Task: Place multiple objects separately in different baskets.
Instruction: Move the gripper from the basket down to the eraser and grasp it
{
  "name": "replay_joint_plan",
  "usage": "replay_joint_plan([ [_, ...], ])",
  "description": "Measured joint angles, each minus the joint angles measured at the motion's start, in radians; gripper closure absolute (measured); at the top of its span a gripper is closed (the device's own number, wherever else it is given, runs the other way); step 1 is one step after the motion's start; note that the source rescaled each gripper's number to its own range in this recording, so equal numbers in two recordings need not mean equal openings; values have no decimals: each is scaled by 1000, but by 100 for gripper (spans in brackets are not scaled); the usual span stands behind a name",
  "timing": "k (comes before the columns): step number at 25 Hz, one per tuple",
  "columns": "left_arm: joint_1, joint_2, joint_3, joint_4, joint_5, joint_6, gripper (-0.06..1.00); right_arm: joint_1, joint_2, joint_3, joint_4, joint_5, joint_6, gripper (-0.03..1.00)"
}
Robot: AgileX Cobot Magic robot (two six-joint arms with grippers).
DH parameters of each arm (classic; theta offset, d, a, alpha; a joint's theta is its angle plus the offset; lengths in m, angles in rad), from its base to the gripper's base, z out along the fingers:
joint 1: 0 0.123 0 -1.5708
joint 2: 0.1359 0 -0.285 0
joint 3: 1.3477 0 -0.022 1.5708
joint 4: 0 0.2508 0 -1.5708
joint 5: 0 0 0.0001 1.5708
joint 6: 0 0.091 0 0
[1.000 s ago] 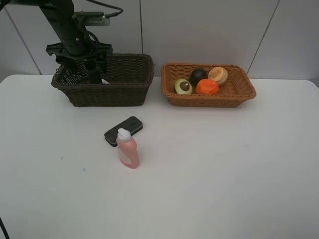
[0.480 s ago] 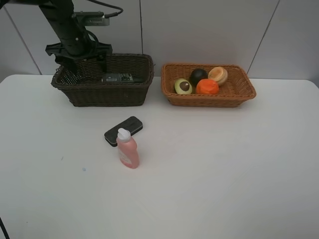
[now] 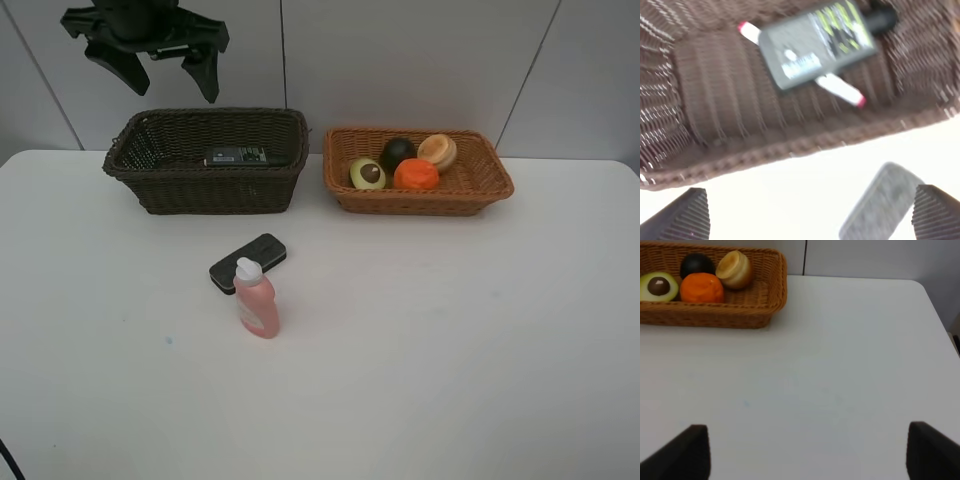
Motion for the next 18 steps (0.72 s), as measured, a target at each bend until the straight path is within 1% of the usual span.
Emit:
replay_joint_plan([
  [2, -37, -14, 0, 0, 60, 28, -6, 0, 0, 0, 0, 0, 0, -2],
  [5, -90, -15, -1, -3, 114, 65, -6, 0, 0, 0, 0, 0, 0, -2],
  [9, -150, -10, -1, -18, 124, 101, -6, 0, 0, 0, 0, 0, 0, -2],
  [14, -206, -5, -1, -33, 146, 164, -6, 0, 0, 0, 0, 0, 0, -2],
  [16, -223, 4, -1, -43, 158, 198, -6, 0, 0, 0, 0, 0, 0, -2],
  [18, -243, 8, -1, -47, 158, 266, -6, 0, 0, 0, 0, 0, 0, -2],
])
